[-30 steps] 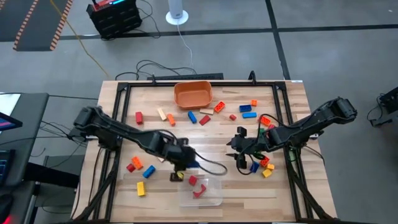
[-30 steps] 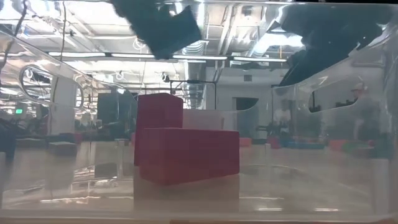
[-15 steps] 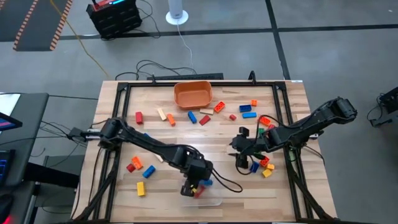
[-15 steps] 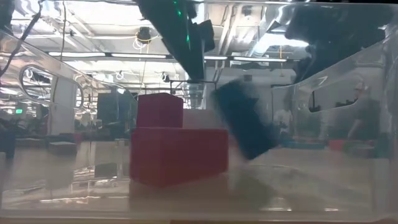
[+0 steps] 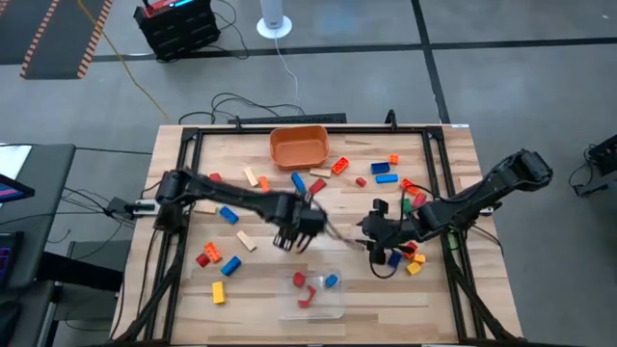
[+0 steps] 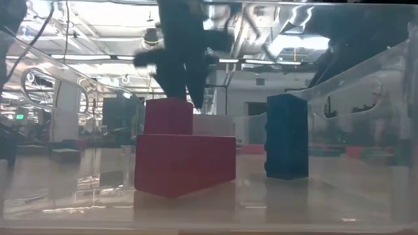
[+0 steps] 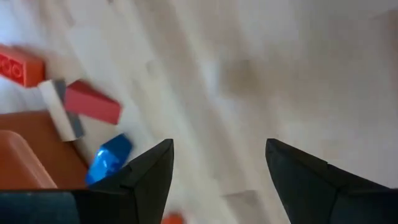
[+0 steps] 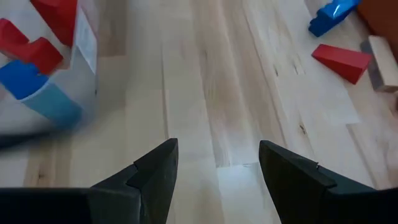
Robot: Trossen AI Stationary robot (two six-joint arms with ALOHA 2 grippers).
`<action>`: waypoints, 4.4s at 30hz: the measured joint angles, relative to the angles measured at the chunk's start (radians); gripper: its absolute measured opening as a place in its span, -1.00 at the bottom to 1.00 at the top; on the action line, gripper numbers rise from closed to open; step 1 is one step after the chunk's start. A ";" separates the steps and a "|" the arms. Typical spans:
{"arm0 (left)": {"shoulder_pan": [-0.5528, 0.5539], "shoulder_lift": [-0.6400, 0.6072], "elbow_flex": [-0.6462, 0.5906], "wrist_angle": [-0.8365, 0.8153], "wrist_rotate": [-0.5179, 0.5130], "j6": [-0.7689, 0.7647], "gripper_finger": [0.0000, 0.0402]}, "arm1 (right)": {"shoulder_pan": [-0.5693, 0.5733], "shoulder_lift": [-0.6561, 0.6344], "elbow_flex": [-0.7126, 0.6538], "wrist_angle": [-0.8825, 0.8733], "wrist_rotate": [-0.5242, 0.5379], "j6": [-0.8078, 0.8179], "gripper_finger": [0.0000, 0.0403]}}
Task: Sort blocks by size
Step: Put the large blue game piece into the transparent bin
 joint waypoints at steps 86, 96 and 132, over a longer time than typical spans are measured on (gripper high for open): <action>-0.222 -0.031 -0.006 0.326 0.393 -0.565 -0.18 | 0.010 0.000 0.000 0.045 0.094 0.031 0.27; -0.228 -0.120 -0.005 -0.050 0.329 -0.555 0.10 | 0.007 0.000 0.000 0.043 0.094 0.028 0.27; -0.336 -0.360 -0.635 0.017 0.405 -1.432 0.11 | -0.009 0.000 0.000 0.046 0.093 -0.045 0.27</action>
